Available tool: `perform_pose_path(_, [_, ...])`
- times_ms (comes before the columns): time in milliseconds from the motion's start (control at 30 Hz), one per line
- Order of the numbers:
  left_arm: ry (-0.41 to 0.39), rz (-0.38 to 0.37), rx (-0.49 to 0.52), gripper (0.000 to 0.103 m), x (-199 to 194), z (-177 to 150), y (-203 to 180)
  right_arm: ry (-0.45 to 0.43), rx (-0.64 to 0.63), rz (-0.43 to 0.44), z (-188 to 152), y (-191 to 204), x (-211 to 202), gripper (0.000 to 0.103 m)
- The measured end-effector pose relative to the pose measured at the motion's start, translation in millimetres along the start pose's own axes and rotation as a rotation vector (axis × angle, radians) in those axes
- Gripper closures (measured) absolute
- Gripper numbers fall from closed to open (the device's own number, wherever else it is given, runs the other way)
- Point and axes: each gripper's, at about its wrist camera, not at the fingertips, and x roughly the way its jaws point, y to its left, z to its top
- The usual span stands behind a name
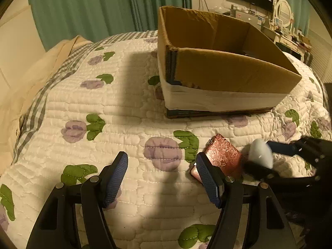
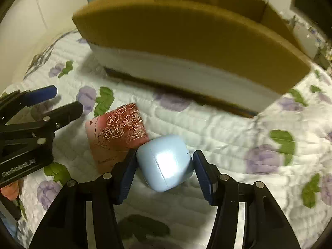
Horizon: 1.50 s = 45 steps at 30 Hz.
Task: Organize rigid objects
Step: 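Grasp the pink card with the left tool while the right tool grasps the blue earbud case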
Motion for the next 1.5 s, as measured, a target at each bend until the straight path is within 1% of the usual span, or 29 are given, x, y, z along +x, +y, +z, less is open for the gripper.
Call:
perform_pose_path(133, [0.001,-0.03,0.029,0.032,-3.5,-1.6,-9.0,-0.051,0.036,-0.036,-0.7,-14.3,-25.8,0.048])
perform_pose_path(167, [0.008,-0.046,0.04,0.032,-2.9,-2.4,-12.8,-0.062,0.042,-0.051,-0.6,-18.2,-31.6,0.048])
perform_pose_path(267, [0.038,-0.086,0.087,0.032,2.2,-5.6,-25.8,-0.072,0.071,-0.059,0.9,-30.4,-40.7,0.048])
perform_pose_path(367, [0.07,-0.094,0.134,0.032,11.6,-10.7,-39.5,-0.076,0.089,-0.056,4.9,-41.2,-44.6,0.048])
perform_pose_path(467, [0.11,-0.106,0.18,0.032,22.8,-14.8,-50.5,-0.078,0.101,-0.051,5.4,-40.4,-44.0,0.048])
perform_pose_path(533, [0.106,-0.128,0.194,0.032,25.1,-14.7,-54.9,-0.082,0.11,-0.047,8.6,-40.4,-42.5,0.048])
perform_pose_path(600, [0.121,-0.145,0.209,0.028,29.4,-13.6,-58.9,-0.086,0.121,-0.045,9.6,-40.7,-41.6,0.048])
perform_pose_path(667, [0.146,-0.136,0.238,0.023,35.6,-14.4,-64.1,-0.088,0.134,-0.045,10.4,-43.3,-41.8,0.048])
perform_pose_path(733, [0.165,-0.119,0.268,0.023,42.8,-15.0,-69.7,-0.09,0.144,-0.042,11.9,-43.5,-40.2,0.048])
perform_pose_path(933, [0.154,-0.125,0.286,0.022,51.1,-8.4,-76.0,-0.093,0.155,-0.046,10.9,-47.4,-42.3,0.048])
perform_pose_path(1000, [0.14,-0.122,0.299,0.024,49.6,-9.3,-78.3,-0.096,0.157,-0.05,11.1,-47.9,-43.9,0.048])
perform_pose_path(1167, [0.088,-0.133,0.302,0.029,31.1,-12.3,-78.5,-0.112,0.156,-0.068,10.9,-49.1,-52.3,0.048])
perform_pose_path(1267, [0.041,-0.12,0.299,0.029,13.8,-12.3,-78.8,-0.127,0.156,-0.076,12.2,-50.0,-61.3,0.048])
perform_pose_path(1333, [0.021,-0.139,0.279,0.03,3.0,-10.7,-76.2,-0.137,0.153,-0.078,13.9,-50.3,-67.6,0.048])
perform_pose_path(1400, [0.002,-0.136,0.261,0.03,-6.5,-8.4,-73.3,-0.149,0.147,-0.083,16.1,-50.0,-74.5,0.048])
perform_pose_path(1433, [-0.006,-0.134,0.256,0.033,-10.4,-7.7,-72.7,-0.16,0.142,-0.087,18.2,-49.0,-80.4,0.048])
perform_pose_path(1467, [-0.019,-0.128,0.245,0.075,-15.7,-5.6,-69.9,-0.168,0.137,-0.09,19.4,-48.1,-84.7,0.048])
perform_pose_path(1500, [-0.014,-0.145,0.227,0.087,-16.4,0.2,-68.2,-0.177,0.131,-0.094,21.5,-47.1,-89.6,0.048])
